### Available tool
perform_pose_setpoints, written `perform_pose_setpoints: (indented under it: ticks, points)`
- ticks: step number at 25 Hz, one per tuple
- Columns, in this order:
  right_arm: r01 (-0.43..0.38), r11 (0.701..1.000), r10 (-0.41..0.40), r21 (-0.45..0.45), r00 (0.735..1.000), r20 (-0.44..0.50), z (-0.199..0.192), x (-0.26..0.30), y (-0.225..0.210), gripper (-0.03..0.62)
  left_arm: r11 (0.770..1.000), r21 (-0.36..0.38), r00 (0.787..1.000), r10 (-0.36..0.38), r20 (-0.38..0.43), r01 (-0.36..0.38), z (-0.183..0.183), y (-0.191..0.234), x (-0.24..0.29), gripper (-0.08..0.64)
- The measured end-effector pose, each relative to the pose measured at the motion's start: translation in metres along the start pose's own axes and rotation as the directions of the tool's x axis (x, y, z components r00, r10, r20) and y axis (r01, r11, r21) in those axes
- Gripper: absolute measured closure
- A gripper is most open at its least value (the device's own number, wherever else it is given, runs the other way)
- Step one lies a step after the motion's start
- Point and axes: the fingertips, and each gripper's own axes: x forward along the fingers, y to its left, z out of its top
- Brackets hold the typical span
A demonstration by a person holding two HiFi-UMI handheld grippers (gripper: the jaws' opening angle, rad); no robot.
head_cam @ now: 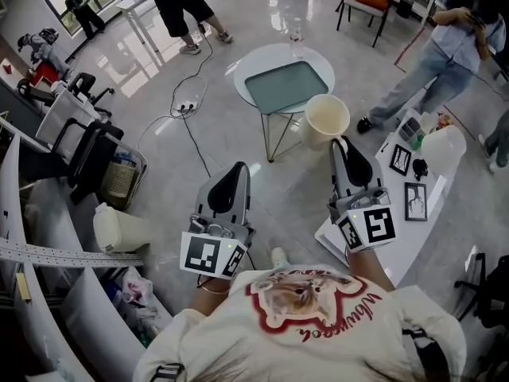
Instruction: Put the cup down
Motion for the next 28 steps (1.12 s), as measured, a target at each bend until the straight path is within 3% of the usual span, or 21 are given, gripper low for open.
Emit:
perform_pose_setpoints:
  ticks: [16,28]
  points:
    - [0.026,1.000,-0.026,-0.004,0.999,-0.019,-0.014,0.035,-0.001,0.529,0.997,-0.021,0.998,-0.068,0.011,0.068,-0.010,0.021,0.033,0.545]
    - [0.003,1.000,-0.003,-0.016,1.000,0.007,-0.027,0.120,-0.031,0.529,0.997,-0.011,0.997,-0.074,0.013,0.074,-0.017,0.068,0.106,0.545]
